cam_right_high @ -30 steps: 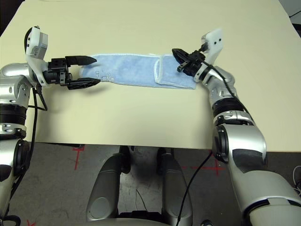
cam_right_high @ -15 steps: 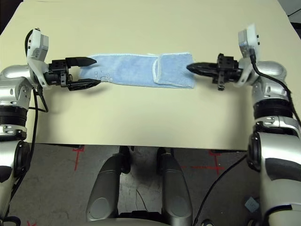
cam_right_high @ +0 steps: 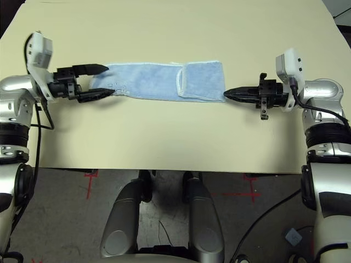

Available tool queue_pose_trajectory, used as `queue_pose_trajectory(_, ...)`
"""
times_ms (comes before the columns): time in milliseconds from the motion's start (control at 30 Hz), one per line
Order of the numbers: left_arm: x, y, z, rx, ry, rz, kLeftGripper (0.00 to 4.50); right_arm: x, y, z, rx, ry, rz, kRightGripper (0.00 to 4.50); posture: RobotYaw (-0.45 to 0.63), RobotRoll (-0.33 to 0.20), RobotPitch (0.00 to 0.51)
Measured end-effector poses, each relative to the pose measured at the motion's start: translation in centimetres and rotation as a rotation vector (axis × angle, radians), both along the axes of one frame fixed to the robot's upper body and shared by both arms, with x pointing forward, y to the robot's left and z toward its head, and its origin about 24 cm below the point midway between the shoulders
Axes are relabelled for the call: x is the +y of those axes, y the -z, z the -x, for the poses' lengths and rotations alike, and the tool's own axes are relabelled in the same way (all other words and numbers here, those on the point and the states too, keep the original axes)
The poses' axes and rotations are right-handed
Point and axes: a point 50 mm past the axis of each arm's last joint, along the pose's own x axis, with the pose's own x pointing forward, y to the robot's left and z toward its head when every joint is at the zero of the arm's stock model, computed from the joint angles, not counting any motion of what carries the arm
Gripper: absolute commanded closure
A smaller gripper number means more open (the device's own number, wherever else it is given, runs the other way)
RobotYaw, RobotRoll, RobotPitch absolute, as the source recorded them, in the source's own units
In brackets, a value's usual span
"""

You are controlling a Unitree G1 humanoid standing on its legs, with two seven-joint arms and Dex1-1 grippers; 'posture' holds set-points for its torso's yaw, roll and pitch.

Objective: Fold the towel and set it aside.

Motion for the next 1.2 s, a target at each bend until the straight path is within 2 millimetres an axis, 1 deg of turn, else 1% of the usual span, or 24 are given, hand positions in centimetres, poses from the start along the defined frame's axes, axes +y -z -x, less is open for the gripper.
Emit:
queue_pose_trajectory(67, 0.6, -0.8, 1.1, 0.016, -0.005, -0.017, 0.0, 0.0, 0.2, 0.0, 0.004, -0.001, -0.008, 1.56, -0.01, 0.0, 0.327)
queue_pose_trajectory(100, 0.7, -1.1, 1.5, 0.036, -0.005, -0.021, 0.0, 0.0, 0.3, 0.0, 0.004, -0.002, -0.011, 1.13, -0.01, 0.0, 0.327)
queue_pose_trajectory(133, 0.8, -1.3, 1.7, 0.051, -0.006, -0.023, 0.0, 0.1, 0.3, 0.0, 0.004, -0.003, -0.015, 0.79, -0.01, 0.0, 0.327)
queue_pose_trajectory(200, 1.0, -1.4, 2.2, 0.135, -0.012, 0.011, 0.0, 0.1, 0.3, 0.0, 0.006, -0.006, -0.02, 0.08, 0.0, 0.0, 0.33)
queue_pose_trajectory(333, 1.7, -1.2, 2.4, 0.374, -0.082, 0.177, 0.0, 0.3, 0.4, -0.1, 0.015, -0.011, -0.03, 0.03, 0.0, 0.0, 0.333)
queue_pose_trajectory(400, 1.7, -0.9, 2.5, 0.535, -0.117, 0.254, 0.0, 0.5, 0.3, -0.1, 0.015, -0.018, -0.034, 0.03, -0.01, 0.0, 0.334)
queue_pose_trajectory(467, 1.7, -0.3, 2.6, 0.666, -0.161, 0.295, 0.0, 0.7, 0.3, -0.2, 0.016, -0.022, -0.035, 0.03, -0.01, 0.0, 0.334)
queue_pose_trajectory(533, 1.7, 0.4, 2.5, 0.761, -0.199, 0.329, 0.0, 0.9, 0.2, -0.2, 0.014, -0.029, -0.035, 0.03, -0.01, 0.0, 0.333)
queue_pose_trajectory(633, 1.3, 1.3, 2.1, 0.878, -0.241, 0.359, 0.0, 1.2, 0.0, -0.2, 0.007, -0.041, -0.033, 0.03, -0.02, 0.0, 0.334)
queue_pose_trajectory(767, 0.8, 2.2, 1.9, 0.985, -0.285, 0.366, 0.0, 1.4, -0.2, -0.2, -0.001, -0.05, -0.029, 0.03, -0.03, 0.0, 0.333)
queue_pose_trajectory(900, 1.4, 2.9, 1.9, 1.055, -0.327, 0.427, 0.0, 1.2, 0.0, -0.1, 0.004, -0.047, -0.028, 0.03, -0.04, 0.0, 0.333)
queue_pose_trajectory(1033, 1.4, 2.9, 1.8, 1.055, -0.336, 0.456, 0.0, 0.8, -0.1, 0.0, 0.004, -0.035, -0.02, 0.03, -0.03, 0.0, 0.332)
queue_pose_trajectory(1200, 0.3, 3.6, 0.9, 1.071, -0.329, 0.482, 0.0, 0.7, 0.1, 0.0, 0.004, -0.028, -0.021, 0.03, -0.04, 0.0, 0.333)
